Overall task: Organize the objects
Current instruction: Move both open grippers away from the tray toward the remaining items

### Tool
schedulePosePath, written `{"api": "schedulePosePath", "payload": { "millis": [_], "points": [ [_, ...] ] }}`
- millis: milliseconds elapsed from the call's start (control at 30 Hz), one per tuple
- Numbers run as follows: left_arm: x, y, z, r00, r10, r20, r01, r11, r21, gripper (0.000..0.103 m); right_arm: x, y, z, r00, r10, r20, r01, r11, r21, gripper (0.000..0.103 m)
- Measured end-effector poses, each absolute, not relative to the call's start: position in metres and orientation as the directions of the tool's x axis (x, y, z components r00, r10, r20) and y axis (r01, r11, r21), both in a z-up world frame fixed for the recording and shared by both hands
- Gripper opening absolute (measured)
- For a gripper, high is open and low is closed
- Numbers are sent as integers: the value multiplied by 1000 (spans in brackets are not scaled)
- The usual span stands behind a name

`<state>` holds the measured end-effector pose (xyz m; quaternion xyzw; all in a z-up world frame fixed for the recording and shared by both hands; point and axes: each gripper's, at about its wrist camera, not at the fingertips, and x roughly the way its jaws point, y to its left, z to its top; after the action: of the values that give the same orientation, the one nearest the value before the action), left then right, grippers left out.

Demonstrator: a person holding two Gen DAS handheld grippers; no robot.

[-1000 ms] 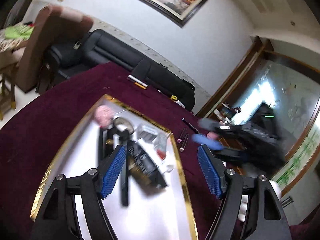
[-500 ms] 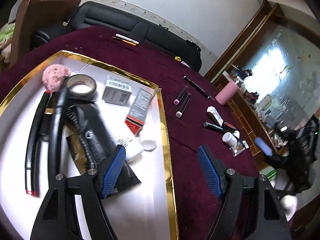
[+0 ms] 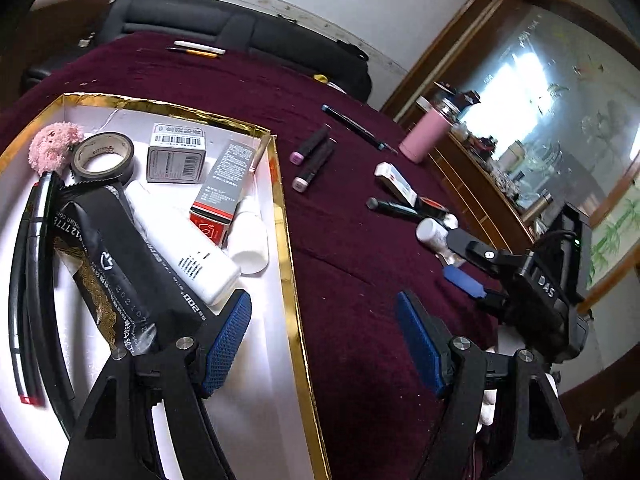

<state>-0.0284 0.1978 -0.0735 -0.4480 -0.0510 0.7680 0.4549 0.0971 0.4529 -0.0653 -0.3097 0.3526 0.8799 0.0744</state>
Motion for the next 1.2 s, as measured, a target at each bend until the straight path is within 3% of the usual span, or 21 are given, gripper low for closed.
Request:
{"api": "schedulePosePath", "payload": {
  "millis": [167, 300, 400, 467, 533, 600, 633, 700, 733, 800, 867, 967, 1200],
  "points": [
    [-33, 202, -73, -119, 761, -638, -679, -531, -507, 69, 95, 455, -76, -788, -174, -591, -324, -699, 638, 103],
    [-26, 194, -49, -125, 806, -579, -705, -483, -520, 69, 94, 449, -73, -786, -161, -597, -315, -726, 611, 103],
    [-5, 183, 4, -237, 826, -511, -775, -478, -414, 69, 98, 439, -61, -804, -113, -584, -301, -769, 563, 103],
    [21, 169, 57, -361, 843, -398, -830, -485, -276, 69, 113, 428, -40, -833, -10, -553, -310, -820, 481, 101],
    [38, 158, 86, -394, 876, -280, -865, -456, -210, 102, 133, 415, -15, -868, 60, -493, -292, -864, 410, 102],
    [42, 148, 89, -300, 936, -182, -896, -342, -284, 102, 157, 407, 11, -906, 111, -408, -273, -890, 365, 102],
    [34, 156, 76, -177, 960, -218, -892, -250, -377, 102, 167, 408, 23, -925, 115, -363, -253, -898, 359, 102],
    [22, 186, 41, -40, 917, -396, -832, -250, -496, 101, 179, 424, 37, -955, 44, -293, -164, -901, 402, 103],
    [22, 191, 28, -38, 905, -425, -814, -274, -512, 100, 175, 439, 38, -950, -18, -311, -131, -883, 451, 103],
    [25, 197, 4, 20, 918, -395, -763, -242, -600, 100, 160, 477, 27, -911, -98, -401, -157, -816, 556, 103],
    [29, 201, -9, 82, 931, -356, -709, -197, -677, 100, 147, 511, 10, -864, -88, -496, -256, -772, 583, 102],
    [36, 203, -22, 151, 925, -348, -675, -161, -720, 101, 130, 535, -7, -775, 18, -632, -389, -801, 455, 98],
    [40, 204, -37, 225, 893, -389, -598, -189, -779, 101, 62, 521, -30, -662, 60, -748, -310, -929, 200, 87]
  ]
}}
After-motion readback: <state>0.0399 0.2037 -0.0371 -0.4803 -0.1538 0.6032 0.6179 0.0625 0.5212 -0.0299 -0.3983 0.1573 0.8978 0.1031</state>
